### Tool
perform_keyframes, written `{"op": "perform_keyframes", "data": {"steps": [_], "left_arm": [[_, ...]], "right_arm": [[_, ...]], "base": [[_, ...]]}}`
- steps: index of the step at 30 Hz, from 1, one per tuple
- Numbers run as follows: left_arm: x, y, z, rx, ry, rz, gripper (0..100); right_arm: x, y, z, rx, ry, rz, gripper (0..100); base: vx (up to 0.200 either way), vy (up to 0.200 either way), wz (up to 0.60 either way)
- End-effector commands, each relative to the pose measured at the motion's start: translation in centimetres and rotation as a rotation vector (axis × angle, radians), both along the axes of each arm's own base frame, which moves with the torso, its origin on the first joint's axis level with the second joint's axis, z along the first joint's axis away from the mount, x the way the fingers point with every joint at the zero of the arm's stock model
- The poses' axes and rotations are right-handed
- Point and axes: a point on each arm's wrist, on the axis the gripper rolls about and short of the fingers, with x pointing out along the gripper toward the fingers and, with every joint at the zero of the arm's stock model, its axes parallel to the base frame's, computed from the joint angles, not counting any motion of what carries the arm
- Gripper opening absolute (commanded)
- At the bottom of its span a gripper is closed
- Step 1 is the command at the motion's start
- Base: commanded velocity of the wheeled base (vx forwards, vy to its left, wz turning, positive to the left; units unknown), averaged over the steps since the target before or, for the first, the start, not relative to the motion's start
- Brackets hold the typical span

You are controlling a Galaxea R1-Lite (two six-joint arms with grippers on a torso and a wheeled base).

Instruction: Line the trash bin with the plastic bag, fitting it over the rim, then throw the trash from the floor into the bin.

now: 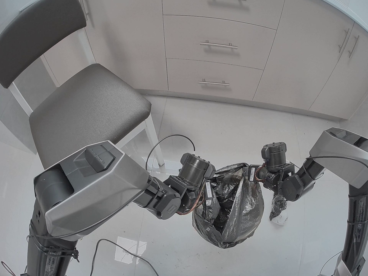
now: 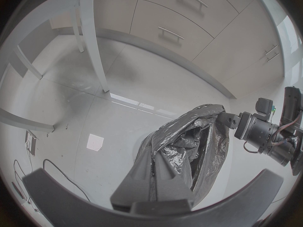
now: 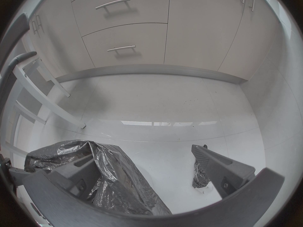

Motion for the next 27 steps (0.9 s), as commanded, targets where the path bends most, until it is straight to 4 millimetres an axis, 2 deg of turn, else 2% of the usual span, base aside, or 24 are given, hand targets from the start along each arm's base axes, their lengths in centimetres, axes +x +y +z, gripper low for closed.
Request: {"op": "perform_keyframes", "data": {"steps": [1, 14, 15, 27], "left_arm": [[-0.01, 0.01, -0.14, 0.005, 0.002, 0.000, 0], [-0.04, 0.25, -0.28, 0.031, 0.007, -0.006, 0], [-0.04, 0.25, -0.28, 0.031, 0.007, -0.006, 100], [0.13, 0.39, -0.31, 0.044, -0.001, -0.005, 100]], "right_arm": [[0.02, -0.05, -0.07, 0.000, 0.001, -0.001, 100], [0.01, 0.01, -0.13, -0.001, 0.002, 0.000, 100], [0.01, 0.01, -0.13, -0.001, 0.002, 0.000, 100], [0.01, -0.05, -0.01, 0.007, -0.002, -0.003, 100]], "base": [[0.000, 0.000, 0.00], [0.000, 0.000, 0.00], [0.000, 0.000, 0.00], [0.000, 0.000, 0.00]]}}
